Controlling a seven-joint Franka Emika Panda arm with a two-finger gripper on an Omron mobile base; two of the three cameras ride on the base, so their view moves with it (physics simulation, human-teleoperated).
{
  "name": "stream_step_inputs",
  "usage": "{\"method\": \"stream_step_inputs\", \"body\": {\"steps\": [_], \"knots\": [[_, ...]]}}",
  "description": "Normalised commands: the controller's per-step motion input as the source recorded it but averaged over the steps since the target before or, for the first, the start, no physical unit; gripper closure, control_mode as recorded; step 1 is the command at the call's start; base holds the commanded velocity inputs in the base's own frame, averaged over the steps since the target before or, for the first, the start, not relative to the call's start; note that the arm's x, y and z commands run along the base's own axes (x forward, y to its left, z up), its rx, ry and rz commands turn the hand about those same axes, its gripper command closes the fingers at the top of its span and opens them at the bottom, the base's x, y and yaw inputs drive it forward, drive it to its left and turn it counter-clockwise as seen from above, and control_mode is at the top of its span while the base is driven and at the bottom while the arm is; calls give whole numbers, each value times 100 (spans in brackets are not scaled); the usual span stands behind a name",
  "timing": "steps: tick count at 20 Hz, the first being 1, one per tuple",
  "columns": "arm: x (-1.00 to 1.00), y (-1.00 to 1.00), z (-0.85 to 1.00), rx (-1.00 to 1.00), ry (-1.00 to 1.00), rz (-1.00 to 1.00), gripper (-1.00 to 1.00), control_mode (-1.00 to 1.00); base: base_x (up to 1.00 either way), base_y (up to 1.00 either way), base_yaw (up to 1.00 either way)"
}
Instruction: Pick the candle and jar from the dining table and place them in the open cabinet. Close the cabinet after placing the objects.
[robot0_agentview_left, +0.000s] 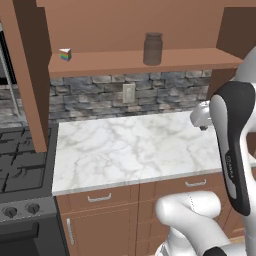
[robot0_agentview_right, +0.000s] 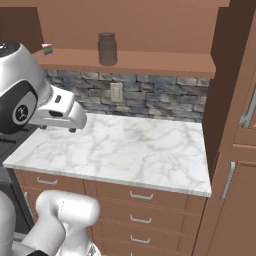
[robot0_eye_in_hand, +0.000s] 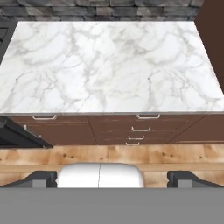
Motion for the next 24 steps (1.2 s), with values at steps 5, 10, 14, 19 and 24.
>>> {"method": "stream_step_inputs", "body": {"steps": [5, 10, 14, 19, 24], "knots": [[0, 0, 0, 0, 0, 0, -100, -100, 0, 0, 0], [-1, 0, 0, 0, 0, 0, -100, 100, -6, 0, 0], [0, 0, 0, 0, 0, 0, -100, 100, -50, -7, 2], [0, 0, 0, 0, 0, 0, -100, 100, -84, -4, 17], [0, 0, 0, 0, 0, 0, -100, 100, -97, 0, 21]]}}
